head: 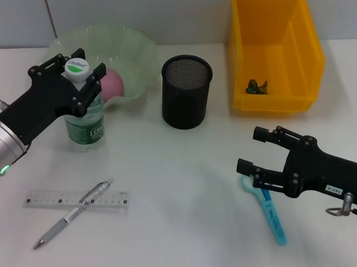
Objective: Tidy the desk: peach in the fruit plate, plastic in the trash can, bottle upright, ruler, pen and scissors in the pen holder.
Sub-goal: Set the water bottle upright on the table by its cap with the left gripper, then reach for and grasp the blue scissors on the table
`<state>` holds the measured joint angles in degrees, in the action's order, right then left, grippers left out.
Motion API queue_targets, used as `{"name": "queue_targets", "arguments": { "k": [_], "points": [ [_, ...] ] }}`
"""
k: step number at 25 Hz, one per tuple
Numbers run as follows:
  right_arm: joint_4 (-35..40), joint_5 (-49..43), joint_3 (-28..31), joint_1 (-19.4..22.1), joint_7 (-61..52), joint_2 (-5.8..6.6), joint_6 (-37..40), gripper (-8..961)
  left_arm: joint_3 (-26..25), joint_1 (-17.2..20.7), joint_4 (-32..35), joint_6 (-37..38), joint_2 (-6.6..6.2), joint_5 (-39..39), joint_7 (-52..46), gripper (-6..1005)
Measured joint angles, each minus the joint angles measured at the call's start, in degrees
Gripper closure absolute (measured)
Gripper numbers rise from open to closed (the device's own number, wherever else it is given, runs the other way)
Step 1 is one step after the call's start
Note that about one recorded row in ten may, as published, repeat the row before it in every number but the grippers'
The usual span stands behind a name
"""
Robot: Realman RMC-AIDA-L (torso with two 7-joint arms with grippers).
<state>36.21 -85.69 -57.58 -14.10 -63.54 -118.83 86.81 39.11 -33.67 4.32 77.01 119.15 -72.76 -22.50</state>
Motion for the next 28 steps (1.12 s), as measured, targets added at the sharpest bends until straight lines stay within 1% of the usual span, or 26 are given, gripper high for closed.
{"name": "queue_targets", "arguments": {
  "k": [11, 16, 20, 21, 24, 26, 28],
  "points": [
    [0.0, -0.4, 0.0, -0.1, 0.0, 0.00, 0.0, 121, -0.4, 0.0, -1.1, 0.6, 0.03, 1.4, 0.0, 561],
    [0.0, -0.9, 0.1, -0.3, 0.0, 0.00, 0.0, 121, -0.3, 0.1, -1.0, 1.4, -0.07, 1.4, -0.6, 326],
    [0.0, -0.9, 0.2, -0.3, 0.0, 0.00, 0.0, 121, -0.5, 0.9, -0.7, 2.8, -0.22, 1.4, -0.8, 228],
    [0.0, -0.9, 0.2, -0.3, 0.0, 0.00, 0.0, 121, -1.1, 1.8, -0.4, 3.8, -0.32, 1.4, -1.1, 204],
    [0.0, -0.9, 0.2, -0.3, 0.0, 0.00, -0.1, 121, -1.7, 2.6, 0.2, 4.1, -0.41, 1.4, -1.5, 206],
    [0.0, -0.8, 0.3, -0.3, 0.0, 0.00, -0.4, 121, -1.9, 4.3, 1.4, 5.0, -0.50, 1.4, -1.9, 207],
    [0.0, -0.7, 0.8, -0.3, 0.0, 0.00, -0.5, 121, -2.0, 4.6, 1.6, 5.3, -0.53, 1.4, -2.0, 209]
  ]
}}
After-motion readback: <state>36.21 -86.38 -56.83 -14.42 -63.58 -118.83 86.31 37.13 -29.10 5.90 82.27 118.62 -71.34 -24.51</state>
